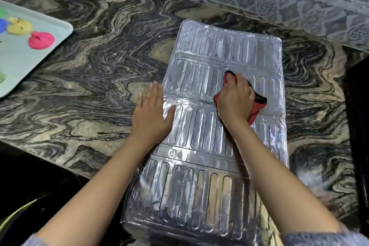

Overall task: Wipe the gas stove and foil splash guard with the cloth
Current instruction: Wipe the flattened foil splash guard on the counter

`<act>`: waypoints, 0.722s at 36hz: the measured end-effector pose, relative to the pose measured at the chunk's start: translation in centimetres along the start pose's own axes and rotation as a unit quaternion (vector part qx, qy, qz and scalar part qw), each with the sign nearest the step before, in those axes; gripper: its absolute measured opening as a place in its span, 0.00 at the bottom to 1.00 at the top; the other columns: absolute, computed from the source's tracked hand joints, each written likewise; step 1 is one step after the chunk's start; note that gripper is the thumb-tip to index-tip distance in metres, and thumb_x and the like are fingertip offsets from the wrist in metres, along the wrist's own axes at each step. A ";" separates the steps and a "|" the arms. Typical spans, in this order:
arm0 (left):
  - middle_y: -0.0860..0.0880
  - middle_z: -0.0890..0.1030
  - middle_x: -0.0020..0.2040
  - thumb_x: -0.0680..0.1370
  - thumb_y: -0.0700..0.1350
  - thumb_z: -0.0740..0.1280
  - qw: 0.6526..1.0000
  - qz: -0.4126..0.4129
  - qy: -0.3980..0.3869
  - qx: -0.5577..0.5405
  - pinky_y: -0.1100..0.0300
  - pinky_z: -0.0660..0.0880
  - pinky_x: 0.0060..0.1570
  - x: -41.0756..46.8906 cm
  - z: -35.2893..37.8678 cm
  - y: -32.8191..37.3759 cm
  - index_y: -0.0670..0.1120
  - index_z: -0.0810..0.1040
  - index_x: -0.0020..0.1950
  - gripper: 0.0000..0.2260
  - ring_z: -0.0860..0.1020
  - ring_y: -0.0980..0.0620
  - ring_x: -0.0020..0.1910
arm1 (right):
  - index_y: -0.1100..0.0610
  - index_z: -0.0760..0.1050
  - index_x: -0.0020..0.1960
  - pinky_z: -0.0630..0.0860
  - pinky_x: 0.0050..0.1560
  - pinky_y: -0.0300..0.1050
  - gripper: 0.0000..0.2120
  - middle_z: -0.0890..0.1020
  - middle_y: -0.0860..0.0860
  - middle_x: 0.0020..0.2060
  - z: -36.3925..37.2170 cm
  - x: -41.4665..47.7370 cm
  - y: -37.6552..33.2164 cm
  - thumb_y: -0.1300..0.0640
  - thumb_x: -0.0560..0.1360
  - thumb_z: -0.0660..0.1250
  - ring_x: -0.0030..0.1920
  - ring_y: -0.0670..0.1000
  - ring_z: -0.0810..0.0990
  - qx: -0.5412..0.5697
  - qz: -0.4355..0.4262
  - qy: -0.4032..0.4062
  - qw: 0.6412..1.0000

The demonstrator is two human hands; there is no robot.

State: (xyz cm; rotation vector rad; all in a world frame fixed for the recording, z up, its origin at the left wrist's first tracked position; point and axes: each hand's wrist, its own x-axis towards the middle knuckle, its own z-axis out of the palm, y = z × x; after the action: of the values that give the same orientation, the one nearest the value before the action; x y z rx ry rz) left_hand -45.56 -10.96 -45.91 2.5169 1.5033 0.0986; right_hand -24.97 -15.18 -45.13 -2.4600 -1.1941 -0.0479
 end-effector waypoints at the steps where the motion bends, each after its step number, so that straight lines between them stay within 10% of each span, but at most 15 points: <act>1: 0.47 0.40 0.77 0.76 0.61 0.39 1.000 -0.001 -0.001 0.000 0.52 0.39 0.74 0.0 0.0 0.0 0.43 0.40 0.75 0.33 0.38 0.53 0.75 | 0.55 0.66 0.69 0.55 0.69 0.53 0.20 0.67 0.54 0.71 0.3 -0.1 -0.7 0.58 0.77 0.54 0.71 0.54 0.62 0.003 -0.012 -0.006 1.000; 26: 0.44 0.43 0.77 0.74 0.61 0.39 0.999 0.044 0.012 -0.012 0.57 0.34 0.72 -3.0 -0.2 -0.4 0.40 0.45 0.76 0.36 0.40 0.52 0.76 | 0.51 0.65 0.70 0.54 0.70 0.51 0.21 0.65 0.50 0.72 3.0 -0.8 -10.2 0.57 0.77 0.54 0.72 0.51 0.60 0.048 -0.216 -0.118 0.968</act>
State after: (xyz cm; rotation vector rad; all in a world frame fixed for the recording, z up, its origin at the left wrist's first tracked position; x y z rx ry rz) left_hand -47.35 -13.34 -45.70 2.5706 1.3924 0.1612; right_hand -33.67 -9.08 -44.55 -2.1235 -1.7732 0.1811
